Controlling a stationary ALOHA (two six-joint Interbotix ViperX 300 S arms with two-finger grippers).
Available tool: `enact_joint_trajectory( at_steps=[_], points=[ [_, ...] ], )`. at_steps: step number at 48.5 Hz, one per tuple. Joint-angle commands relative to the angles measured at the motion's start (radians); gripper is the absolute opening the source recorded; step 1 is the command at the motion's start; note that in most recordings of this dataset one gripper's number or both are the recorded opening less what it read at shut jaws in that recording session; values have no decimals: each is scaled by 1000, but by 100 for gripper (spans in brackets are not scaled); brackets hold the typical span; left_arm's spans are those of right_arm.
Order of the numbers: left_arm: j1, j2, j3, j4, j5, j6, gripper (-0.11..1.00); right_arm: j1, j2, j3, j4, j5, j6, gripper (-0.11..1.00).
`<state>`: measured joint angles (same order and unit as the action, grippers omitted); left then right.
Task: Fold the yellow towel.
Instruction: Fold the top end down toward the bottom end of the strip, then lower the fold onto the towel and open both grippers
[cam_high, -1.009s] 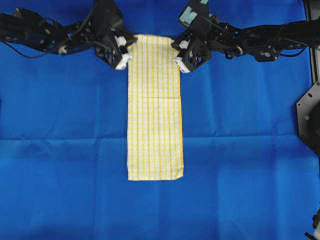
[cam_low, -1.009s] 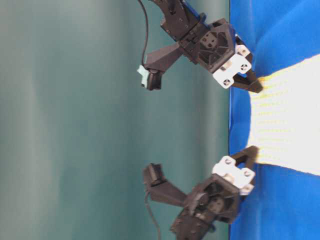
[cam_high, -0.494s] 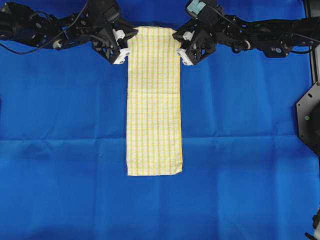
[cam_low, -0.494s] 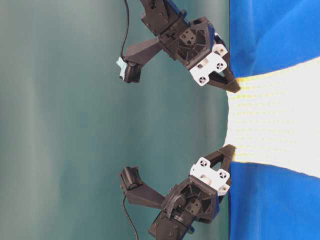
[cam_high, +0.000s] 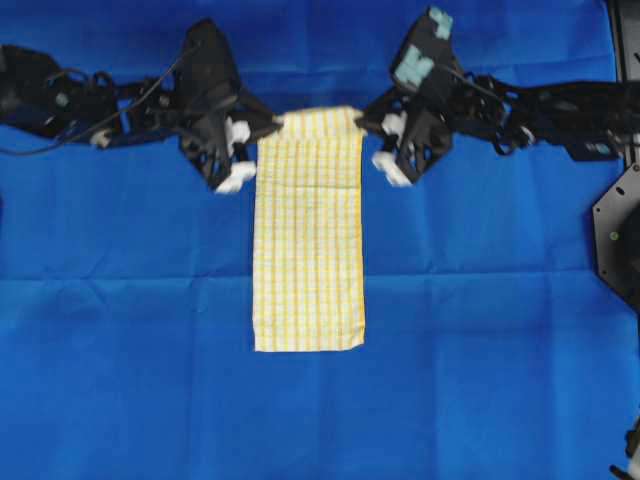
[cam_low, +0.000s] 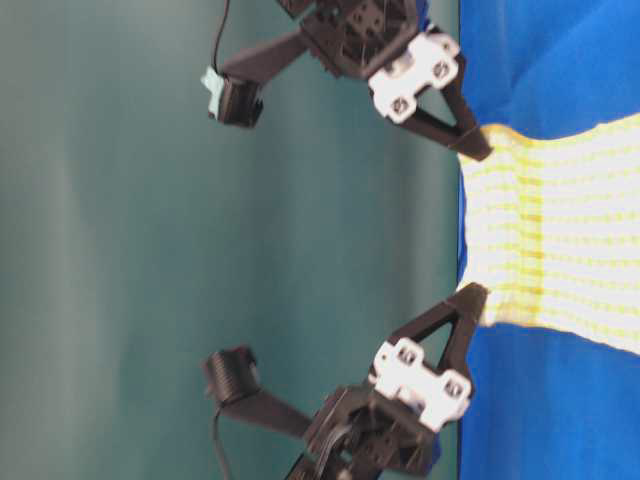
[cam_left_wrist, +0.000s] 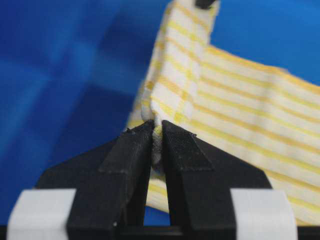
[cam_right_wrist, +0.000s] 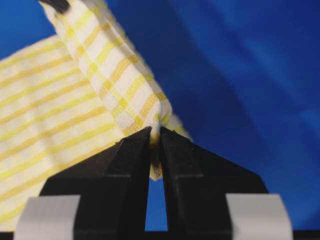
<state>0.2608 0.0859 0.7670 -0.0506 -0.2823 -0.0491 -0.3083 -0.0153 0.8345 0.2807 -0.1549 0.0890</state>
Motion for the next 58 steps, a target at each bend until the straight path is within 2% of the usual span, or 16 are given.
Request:
enact_joint_trajectory(
  at_steps=[1,17,30,42,58],
  points=[
    [-40,-60,17,-5,-2,-26,4,40,-48,15,18,-17,2,6],
    [-264,-94,92,-3,-11,-195,4,219,-84,72,97,-34,2,6],
    [-428,-74,69,-3,-38,-222,4,350,-83,80,143,-72,2,6],
    [-500,-55,43,-5,-40,-222,4,446,-63,61,178,-77,2,6],
    [-520,-32,46,-3,-38,-210,4,480,-3,23,181,-72,2,6]
  ],
)
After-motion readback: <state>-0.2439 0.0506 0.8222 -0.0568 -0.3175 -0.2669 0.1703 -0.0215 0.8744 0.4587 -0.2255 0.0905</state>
